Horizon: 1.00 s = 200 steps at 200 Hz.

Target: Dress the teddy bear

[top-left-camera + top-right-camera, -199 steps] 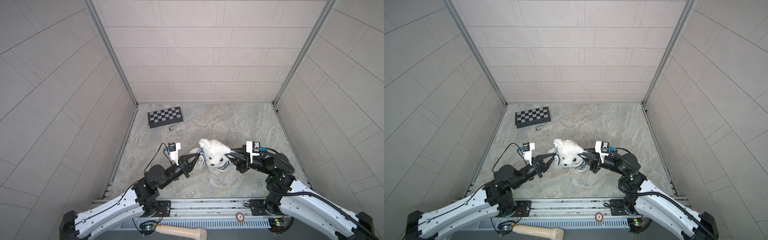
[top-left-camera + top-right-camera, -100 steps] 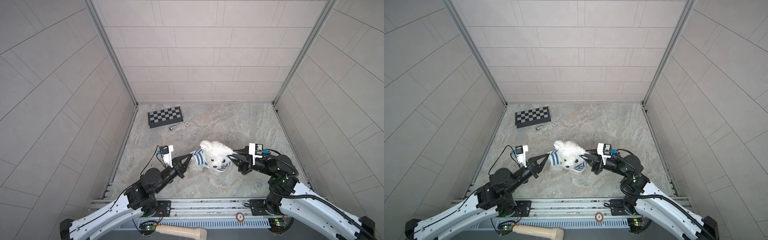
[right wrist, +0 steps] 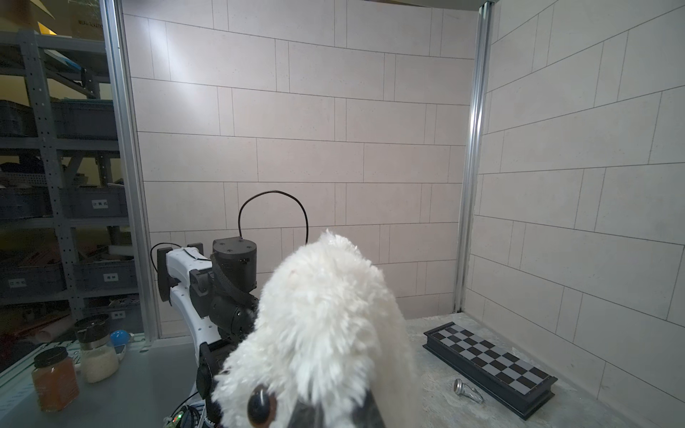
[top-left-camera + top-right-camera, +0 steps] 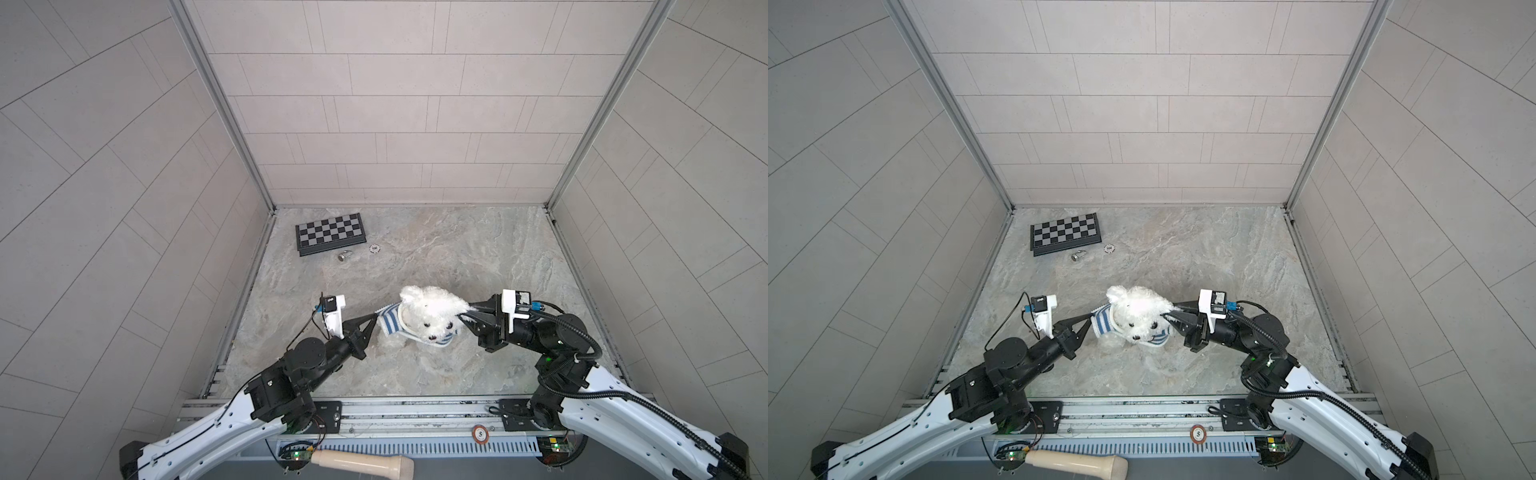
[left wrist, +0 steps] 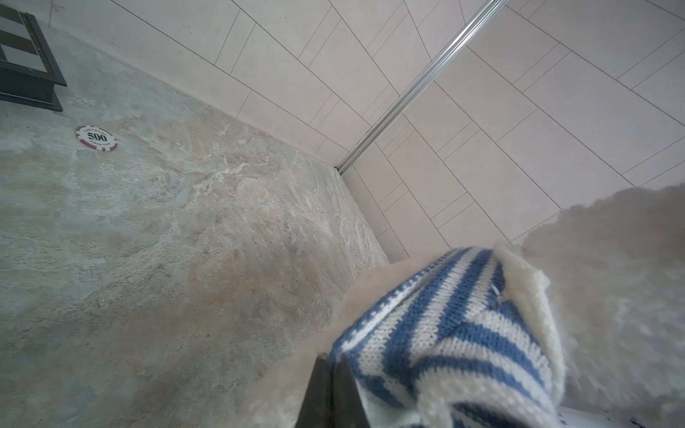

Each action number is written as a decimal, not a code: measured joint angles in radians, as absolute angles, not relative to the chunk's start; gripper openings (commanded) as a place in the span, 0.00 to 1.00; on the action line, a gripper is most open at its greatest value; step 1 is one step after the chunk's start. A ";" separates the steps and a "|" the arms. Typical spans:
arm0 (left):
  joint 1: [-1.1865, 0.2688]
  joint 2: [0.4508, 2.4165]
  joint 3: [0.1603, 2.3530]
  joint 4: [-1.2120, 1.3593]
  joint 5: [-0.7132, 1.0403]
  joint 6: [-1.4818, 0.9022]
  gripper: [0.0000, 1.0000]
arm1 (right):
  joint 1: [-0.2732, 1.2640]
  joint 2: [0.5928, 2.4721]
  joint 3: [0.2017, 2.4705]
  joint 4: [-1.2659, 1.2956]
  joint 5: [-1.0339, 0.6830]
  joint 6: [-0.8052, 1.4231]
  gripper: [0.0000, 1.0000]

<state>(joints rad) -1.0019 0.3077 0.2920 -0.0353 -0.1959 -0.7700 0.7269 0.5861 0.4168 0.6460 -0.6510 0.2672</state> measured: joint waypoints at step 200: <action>-1.005 0.351 0.262 -0.027 -0.147 -0.721 0.00 | 0.725 0.555 0.384 0.684 -0.612 0.296 0.00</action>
<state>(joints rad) -1.0046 0.3508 0.2623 -0.0269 -0.1474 -0.7208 0.7254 0.5552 0.3843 0.6842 -0.6117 0.2958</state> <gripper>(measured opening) 0.052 0.109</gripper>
